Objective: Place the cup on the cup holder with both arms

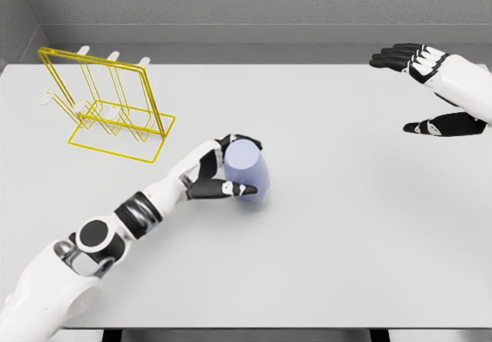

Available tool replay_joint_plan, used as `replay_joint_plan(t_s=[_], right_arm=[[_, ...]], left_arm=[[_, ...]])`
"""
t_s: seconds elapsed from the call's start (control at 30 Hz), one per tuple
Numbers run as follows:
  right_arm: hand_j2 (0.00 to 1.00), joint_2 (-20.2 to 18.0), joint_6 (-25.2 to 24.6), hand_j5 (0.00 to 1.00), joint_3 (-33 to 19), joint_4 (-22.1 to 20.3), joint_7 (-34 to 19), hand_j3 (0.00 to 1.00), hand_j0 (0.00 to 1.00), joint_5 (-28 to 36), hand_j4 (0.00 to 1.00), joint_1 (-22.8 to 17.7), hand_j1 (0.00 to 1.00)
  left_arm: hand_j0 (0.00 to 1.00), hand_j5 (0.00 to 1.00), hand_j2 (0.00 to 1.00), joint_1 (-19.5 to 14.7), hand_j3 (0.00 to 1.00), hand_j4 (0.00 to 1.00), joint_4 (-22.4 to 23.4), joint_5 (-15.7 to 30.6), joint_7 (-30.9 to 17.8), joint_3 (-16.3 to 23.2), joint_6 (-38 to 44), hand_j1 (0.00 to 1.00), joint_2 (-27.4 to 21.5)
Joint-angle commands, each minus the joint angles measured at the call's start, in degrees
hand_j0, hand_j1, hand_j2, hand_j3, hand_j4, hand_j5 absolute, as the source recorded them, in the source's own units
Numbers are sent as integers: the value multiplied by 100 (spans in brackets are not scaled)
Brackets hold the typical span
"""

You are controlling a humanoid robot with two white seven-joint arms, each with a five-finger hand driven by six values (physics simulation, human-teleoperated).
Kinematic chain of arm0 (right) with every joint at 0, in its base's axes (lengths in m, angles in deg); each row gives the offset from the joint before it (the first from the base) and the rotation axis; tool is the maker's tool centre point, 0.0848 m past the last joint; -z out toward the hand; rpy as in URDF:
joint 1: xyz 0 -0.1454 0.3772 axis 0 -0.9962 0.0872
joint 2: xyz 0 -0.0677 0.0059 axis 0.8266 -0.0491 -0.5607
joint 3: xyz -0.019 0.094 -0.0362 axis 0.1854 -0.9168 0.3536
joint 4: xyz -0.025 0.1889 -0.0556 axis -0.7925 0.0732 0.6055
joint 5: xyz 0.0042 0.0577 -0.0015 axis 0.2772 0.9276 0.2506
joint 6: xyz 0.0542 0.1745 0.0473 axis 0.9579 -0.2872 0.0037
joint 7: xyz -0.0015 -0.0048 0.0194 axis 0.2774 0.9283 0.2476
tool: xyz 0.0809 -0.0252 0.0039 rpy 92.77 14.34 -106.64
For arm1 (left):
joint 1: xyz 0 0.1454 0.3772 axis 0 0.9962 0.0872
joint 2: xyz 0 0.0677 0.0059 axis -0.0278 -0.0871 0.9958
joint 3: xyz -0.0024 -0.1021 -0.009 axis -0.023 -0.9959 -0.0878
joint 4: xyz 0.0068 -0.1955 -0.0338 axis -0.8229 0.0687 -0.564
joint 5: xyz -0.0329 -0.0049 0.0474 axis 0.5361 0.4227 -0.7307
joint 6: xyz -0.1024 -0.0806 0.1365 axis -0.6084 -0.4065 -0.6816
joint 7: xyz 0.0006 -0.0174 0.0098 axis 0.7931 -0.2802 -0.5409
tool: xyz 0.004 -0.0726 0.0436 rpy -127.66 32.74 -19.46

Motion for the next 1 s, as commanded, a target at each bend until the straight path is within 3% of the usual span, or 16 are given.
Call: replay_joint_plan(t_s=[0.0, 0.4, 0.73, 0.97], right_arm=[[100, -4, -18, 100, 0, -3, 3, 100, 100, 41, 100, 0, 100], [100, -4, -18, 100, 0, -3, 3, 100, 100, 41, 100, 0, 100], [100, -4, -18, 100, 0, -3, 3, 100, 100, 41, 100, 0, 100], [100, -4, -18, 100, 0, -3, 3, 100, 100, 41, 100, 0, 100]], left_arm=[[59, 59, 59, 9, 59, 59, -122, 27, 1, -133, -11, 59, -95], [59, 59, 59, 79, 59, 59, -377, 53, 1, -793, -107, 59, -490], [59, 59, 59, 62, 59, 59, -456, 176, 1, -1039, -257, 59, -728], [59, 59, 59, 53, 59, 59, -456, 440, 1, -1215, -494, 59, -1167]])
